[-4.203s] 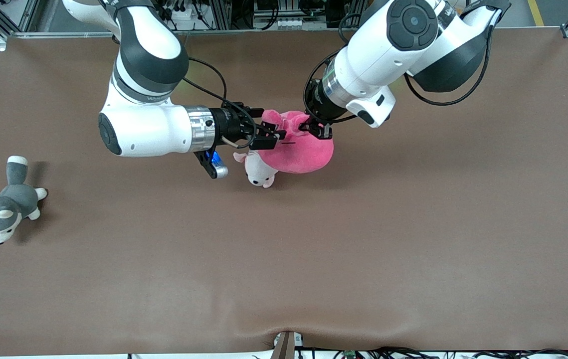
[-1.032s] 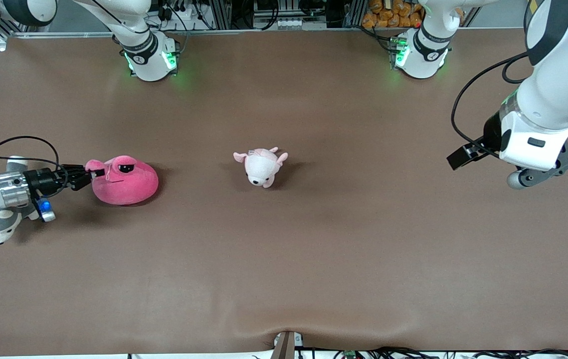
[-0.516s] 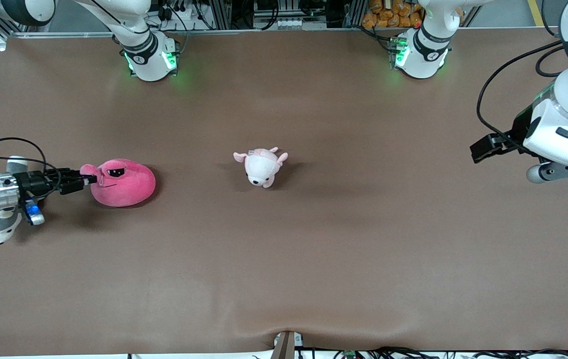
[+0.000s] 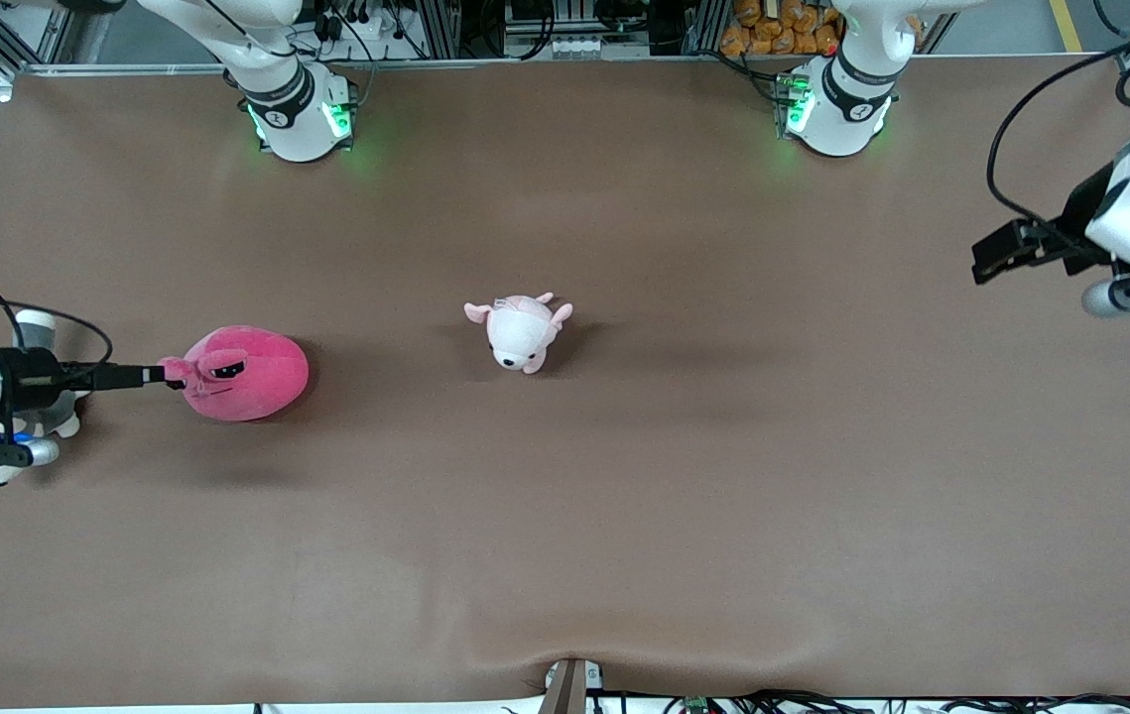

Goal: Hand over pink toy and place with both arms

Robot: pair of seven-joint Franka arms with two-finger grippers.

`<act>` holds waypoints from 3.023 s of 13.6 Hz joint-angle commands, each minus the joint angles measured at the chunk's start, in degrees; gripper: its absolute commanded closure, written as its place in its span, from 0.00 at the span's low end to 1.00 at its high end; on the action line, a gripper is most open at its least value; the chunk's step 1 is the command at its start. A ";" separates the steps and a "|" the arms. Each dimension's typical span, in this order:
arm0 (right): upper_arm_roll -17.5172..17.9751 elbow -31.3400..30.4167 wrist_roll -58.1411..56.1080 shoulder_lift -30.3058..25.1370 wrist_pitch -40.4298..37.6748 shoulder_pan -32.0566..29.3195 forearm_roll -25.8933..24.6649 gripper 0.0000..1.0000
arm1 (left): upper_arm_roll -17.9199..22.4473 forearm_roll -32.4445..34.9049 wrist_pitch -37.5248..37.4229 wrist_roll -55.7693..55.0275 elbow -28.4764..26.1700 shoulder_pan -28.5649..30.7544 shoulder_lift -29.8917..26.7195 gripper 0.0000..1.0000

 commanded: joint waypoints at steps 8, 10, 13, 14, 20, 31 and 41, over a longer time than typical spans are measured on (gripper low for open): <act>-0.33 -14.79 -0.39 -24.46 9.81 7.67 -10.01 0.00 | 2.71 -0.81 2.03 1.96 -8.91 -0.97 -6.73 0.00; -0.42 -14.71 6.03 -25.87 5.83 7.67 -10.19 0.00 | 2.97 -0.64 2.03 2.04 -9.00 -0.36 -6.63 0.00; -0.33 -14.62 8.41 -29.46 1.26 7.67 -13.78 0.00 | 2.62 -0.64 2.03 2.04 -8.65 0.18 -7.25 0.00; -0.33 -14.62 8.51 -30.26 0.99 7.41 -13.79 0.00 | 2.27 -0.64 2.03 1.96 -8.47 -0.17 -7.25 0.00; -0.15 -12.79 12.28 -30.27 0.55 7.84 -13.88 0.00 | 1.30 -0.64 2.03 0.99 -7.24 0.09 -7.42 0.00; -0.50 -11.46 11.76 -30.18 -1.04 7.15 -13.79 0.00 | 1.65 -0.55 -0.16 2.13 -5.04 0.53 -6.63 0.00; -0.50 -11.37 11.68 -30.09 -1.04 7.41 -13.79 0.00 | 1.74 0.41 -1.31 1.96 -2.67 1.94 -6.64 0.00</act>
